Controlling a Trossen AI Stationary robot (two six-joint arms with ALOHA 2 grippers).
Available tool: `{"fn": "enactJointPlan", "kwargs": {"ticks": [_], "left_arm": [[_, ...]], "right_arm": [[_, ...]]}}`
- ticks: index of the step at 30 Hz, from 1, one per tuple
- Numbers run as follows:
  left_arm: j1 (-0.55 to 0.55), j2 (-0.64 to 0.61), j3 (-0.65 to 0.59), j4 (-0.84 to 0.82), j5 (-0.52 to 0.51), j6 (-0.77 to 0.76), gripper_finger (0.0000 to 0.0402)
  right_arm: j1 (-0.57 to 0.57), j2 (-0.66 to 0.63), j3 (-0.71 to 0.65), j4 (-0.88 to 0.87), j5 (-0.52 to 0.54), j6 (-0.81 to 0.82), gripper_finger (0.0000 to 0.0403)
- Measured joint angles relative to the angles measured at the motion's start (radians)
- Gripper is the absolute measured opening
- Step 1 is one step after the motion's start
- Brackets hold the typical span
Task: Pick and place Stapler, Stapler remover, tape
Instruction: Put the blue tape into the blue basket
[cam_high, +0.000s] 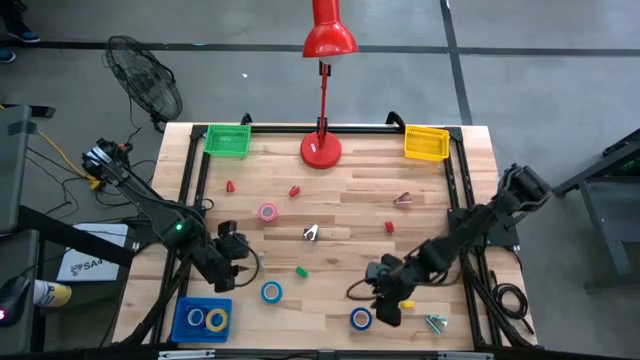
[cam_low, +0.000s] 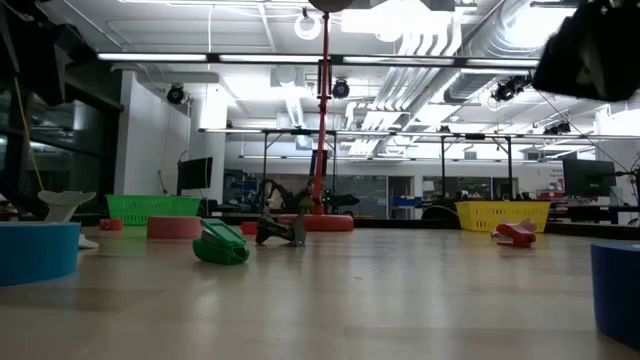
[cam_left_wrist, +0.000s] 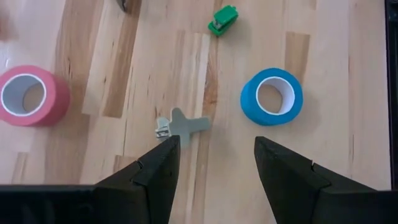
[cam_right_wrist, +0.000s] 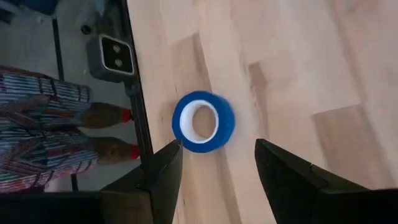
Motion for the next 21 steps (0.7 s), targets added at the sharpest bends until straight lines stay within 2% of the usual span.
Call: {"fn": "enactJointPlan", "kwargs": {"ticks": [10,16,21], "left_arm": [[-0.002,0.0,0.0,0.007,0.001,0.051,0.0204],[-0.002,0.0,0.0,0.007,0.001,0.051,0.0204],[-0.002,0.0,0.0,0.008,0.001,0.073,0.0204]], "right_arm": [[0.022,0.19,0.091,0.019,-0.005,0.03,0.0193],[0.021,0.276,0.169,-0.096,0.029,0.022,0.0193],[0.022,0.31,0.182,-0.109,0.028,0.041,0.0193]]}}
